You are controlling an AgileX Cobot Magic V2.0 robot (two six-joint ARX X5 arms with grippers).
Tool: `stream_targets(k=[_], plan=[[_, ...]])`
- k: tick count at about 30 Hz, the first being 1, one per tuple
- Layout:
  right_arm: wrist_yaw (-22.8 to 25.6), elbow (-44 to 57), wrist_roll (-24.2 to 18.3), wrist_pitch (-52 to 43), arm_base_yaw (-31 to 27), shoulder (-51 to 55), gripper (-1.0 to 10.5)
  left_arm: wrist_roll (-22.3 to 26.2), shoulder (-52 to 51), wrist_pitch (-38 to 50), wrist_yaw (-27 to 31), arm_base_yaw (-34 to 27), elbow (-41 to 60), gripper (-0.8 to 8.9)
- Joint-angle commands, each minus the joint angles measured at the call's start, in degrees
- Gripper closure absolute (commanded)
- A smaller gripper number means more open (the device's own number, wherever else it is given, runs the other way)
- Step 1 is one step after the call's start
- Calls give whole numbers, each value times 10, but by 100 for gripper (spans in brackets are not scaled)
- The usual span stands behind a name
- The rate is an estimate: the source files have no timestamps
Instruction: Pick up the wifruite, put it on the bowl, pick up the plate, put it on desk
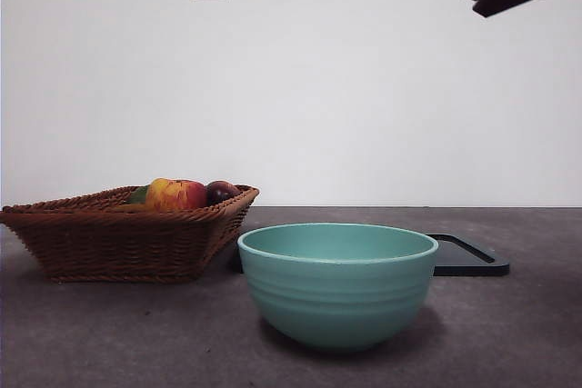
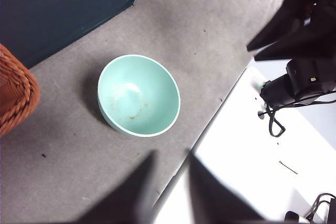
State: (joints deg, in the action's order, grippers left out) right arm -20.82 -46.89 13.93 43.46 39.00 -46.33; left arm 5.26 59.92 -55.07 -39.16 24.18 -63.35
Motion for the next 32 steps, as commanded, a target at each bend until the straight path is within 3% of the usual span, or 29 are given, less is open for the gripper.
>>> stream_targets(k=[1,28,32], plan=[[1,-8,-6,-4,6,-4,941,7,3,5,-3,3,-8,805],[2,-8,-7,-6,6,-4,941,7,3,6,-3,3,-8,805],[2,-8,-7,-6,6,-4,941,63,-23,30,36,-8,-8,805]])
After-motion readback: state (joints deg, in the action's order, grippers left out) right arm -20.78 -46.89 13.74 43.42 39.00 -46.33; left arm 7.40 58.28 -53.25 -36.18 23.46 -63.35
